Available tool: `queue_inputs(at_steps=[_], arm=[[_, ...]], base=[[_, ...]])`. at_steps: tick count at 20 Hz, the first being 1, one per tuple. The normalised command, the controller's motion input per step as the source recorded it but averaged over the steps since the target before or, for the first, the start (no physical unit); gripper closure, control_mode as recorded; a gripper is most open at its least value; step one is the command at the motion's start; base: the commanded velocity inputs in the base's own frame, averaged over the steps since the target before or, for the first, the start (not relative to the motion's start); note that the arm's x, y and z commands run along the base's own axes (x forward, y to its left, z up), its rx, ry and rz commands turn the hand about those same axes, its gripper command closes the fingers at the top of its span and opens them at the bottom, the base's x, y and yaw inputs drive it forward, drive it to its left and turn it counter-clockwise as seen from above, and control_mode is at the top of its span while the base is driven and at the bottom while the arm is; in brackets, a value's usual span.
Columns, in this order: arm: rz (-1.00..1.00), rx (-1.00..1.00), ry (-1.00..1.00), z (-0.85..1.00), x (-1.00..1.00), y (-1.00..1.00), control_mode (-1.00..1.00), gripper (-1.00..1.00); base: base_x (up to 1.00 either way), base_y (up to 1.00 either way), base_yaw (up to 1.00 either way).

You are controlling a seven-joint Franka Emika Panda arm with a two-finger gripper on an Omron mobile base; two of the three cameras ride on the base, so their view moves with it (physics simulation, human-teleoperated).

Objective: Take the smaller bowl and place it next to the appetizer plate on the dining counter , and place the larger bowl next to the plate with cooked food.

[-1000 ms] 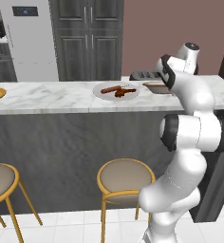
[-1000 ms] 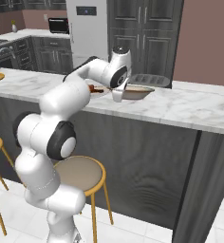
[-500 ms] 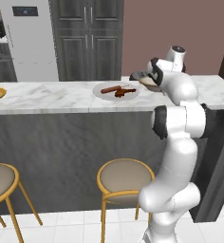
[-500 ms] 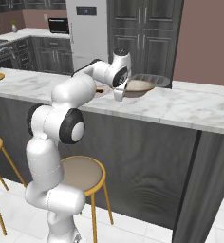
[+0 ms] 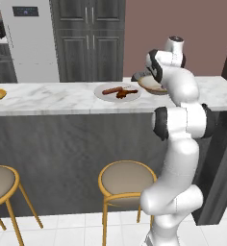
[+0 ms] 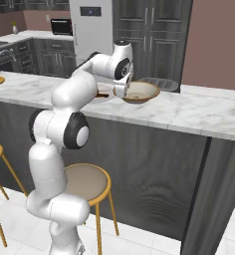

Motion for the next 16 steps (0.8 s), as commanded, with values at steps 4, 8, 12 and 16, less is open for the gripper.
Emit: queue_inputs(at_steps=[4, 8, 12, 16], arm=[[0.0, -0.13, -0.09, 0.34, -1.0, 0.03, -1.0, -1.0], [0.01, -0.21, -0.15, -0.12, -1.0, 0.35, -1.0, -1.0], [0.04, -0.23, -0.17, -0.29, -1.0, 0.72, -1.0, -1.0], [0.01, -0.08, -0.3, 0.18, -0.99, 0.57, -1.0, -1.0]], base=[[0.0, 0.0, 0.0], [0.0, 0.0, 0.0], [0.0, 0.0, 0.0], [0.0, 0.0, 0.0]])
